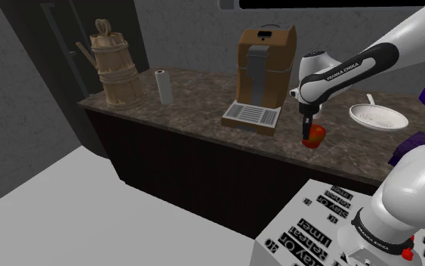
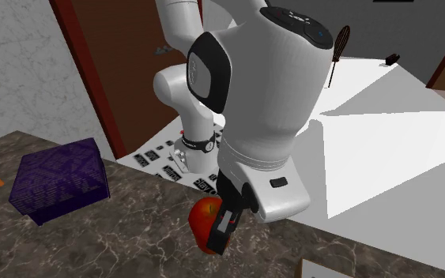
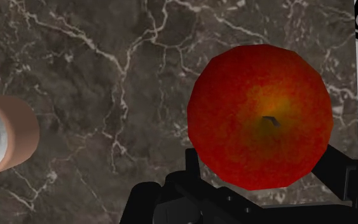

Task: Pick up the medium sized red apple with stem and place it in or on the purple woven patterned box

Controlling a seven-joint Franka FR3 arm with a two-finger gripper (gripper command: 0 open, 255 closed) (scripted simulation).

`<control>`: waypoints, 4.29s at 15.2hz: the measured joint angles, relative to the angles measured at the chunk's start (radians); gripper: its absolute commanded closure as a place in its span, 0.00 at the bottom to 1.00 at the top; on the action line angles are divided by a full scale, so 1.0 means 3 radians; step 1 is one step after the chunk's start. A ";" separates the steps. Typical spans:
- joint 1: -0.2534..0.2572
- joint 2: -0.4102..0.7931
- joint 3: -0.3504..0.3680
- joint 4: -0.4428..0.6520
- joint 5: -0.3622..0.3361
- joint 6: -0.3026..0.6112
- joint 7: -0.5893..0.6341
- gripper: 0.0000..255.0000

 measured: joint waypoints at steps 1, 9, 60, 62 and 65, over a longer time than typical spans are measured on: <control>0.0000 0.0000 0.0000 0.0000 0.0000 0.0000 0.0000 1.00; -0.0009 -0.0165 0.0032 0.0108 0.0003 -0.0274 -0.0027 1.00; -0.0472 -0.1647 -0.0186 0.0924 -0.0484 -0.2328 -0.1017 1.00; -0.0559 -0.1780 -0.0281 0.0901 -0.0599 -0.2384 -0.1173 1.00; -0.0662 -0.1918 -0.0406 0.0892 -0.0747 -0.2441 -0.1372 1.00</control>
